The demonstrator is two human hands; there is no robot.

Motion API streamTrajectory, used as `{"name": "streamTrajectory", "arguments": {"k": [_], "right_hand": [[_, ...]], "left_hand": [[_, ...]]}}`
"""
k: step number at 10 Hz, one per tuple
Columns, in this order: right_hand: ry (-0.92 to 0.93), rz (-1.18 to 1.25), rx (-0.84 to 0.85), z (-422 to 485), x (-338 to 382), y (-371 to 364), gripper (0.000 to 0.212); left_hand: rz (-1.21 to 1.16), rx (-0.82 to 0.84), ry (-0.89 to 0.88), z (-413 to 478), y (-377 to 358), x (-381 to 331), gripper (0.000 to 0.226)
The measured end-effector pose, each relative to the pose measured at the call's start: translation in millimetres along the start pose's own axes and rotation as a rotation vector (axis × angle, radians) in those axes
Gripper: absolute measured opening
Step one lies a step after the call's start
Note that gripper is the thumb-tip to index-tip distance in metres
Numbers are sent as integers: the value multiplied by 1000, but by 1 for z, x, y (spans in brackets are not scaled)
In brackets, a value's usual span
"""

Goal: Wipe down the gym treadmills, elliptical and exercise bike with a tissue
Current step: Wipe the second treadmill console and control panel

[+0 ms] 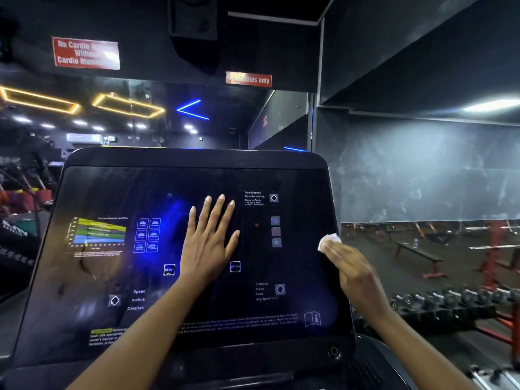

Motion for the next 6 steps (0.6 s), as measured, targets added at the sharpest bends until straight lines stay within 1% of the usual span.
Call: {"name": "streamTrajectory", "arguments": {"k": [1, 2, 3, 4, 5, 6], "right_hand": [[13, -9, -26, -8, 9, 1, 43], [36, 5, -101, 37, 7, 4, 40], [39, 8, -111, 88, -2, -2, 37], [-57, 38, -47, 149, -21, -17, 41], [-118, 50, -10, 158, -23, -25, 43], [68, 14, -5, 123, 2, -29, 43]], "left_hand": [[2, 11, 1, -1, 0, 0, 60], [-4, 18, 4, -1, 1, -1, 60], [-6, 15, 5, -2, 1, -1, 60], [-5, 12, 0, -2, 1, 0, 60], [-4, 6, 0, -2, 1, 0, 61], [-9, 6, 3, -2, 1, 0, 60]]}}
Point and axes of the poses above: each hand's wrist, its own z-axis towards the middle knuckle, its own y-axis out of the back of the hand, x = y × z, the point moved 1 cm from there along z, towards the middle knuckle, and after that the axes turned 11 degrees about y, right-handed, at the moved point
